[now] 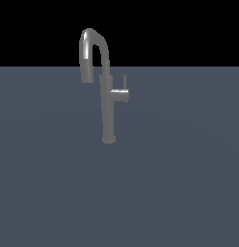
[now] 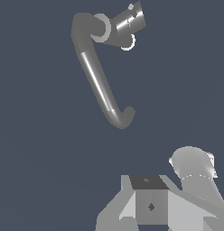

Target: Turn on the faucet by rotating a designated handle.

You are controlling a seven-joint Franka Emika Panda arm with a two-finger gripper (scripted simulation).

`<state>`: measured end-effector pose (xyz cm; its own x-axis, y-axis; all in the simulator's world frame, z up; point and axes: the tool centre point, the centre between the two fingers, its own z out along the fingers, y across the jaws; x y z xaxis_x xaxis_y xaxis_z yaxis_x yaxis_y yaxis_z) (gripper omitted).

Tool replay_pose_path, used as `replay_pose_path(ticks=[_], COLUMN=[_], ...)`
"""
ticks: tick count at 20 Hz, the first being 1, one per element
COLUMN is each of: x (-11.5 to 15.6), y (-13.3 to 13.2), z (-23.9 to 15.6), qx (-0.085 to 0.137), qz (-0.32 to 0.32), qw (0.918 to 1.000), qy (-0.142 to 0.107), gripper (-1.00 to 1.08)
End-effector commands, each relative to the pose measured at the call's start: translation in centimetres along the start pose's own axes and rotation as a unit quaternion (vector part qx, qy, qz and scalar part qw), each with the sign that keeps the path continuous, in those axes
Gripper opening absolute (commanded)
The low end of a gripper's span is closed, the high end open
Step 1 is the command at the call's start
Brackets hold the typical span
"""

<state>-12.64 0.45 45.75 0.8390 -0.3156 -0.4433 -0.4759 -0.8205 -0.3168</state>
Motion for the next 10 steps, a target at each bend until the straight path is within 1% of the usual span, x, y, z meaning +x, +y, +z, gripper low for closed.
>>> replay_pose_path(ticks=[1, 4, 6, 10], x=[1.6, 3.5, 4.9, 7.6], y=[-0.5, -0.9, -1.1, -1.5], z=[0.1, 0.3, 0.5, 0.9], qx=[0.024, 0.052, 0.072, 0.112], qz=[0.024, 0.053, 0.073, 0.113], qw=[0.9992, 0.9961, 0.9926, 0.9821], qy=[-0.021, -0.047, -0.064, -0.100], gripper=[-1.00, -1.00, -1.00, -1.00])
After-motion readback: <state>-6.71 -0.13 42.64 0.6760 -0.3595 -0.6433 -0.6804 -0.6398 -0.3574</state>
